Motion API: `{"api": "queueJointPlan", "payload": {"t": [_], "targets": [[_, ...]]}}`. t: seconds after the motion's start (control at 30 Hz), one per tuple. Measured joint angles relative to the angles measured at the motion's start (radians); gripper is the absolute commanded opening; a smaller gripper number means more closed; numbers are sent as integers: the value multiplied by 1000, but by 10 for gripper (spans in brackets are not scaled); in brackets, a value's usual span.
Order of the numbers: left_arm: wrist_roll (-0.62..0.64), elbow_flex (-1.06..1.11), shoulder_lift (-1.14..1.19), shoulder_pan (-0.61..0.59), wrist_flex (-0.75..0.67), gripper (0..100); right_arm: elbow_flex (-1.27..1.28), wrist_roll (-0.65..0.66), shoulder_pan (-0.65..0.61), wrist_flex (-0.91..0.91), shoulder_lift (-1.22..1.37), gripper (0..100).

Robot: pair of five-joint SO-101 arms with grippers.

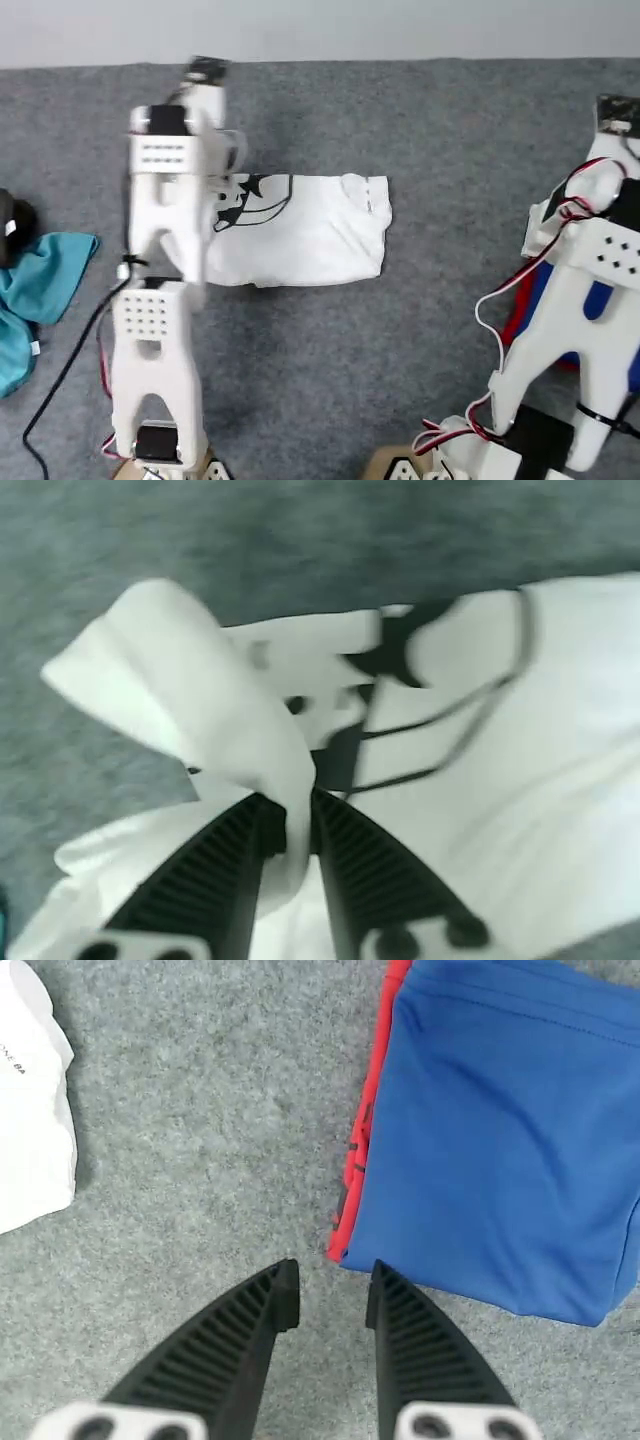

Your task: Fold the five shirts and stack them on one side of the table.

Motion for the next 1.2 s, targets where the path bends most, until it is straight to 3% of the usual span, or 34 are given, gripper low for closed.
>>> {"api": "queueJointPlan", "payload": {"t": [0.47,1.1,1.2], "targets": [[46,6,-25,347,0,5,0,0,0,0,0,121],[95,12,28,459,-121,7,0,0,0,0,0,121],[95,12,28,474,-123,84,0,0,0,0,0,121]]}}
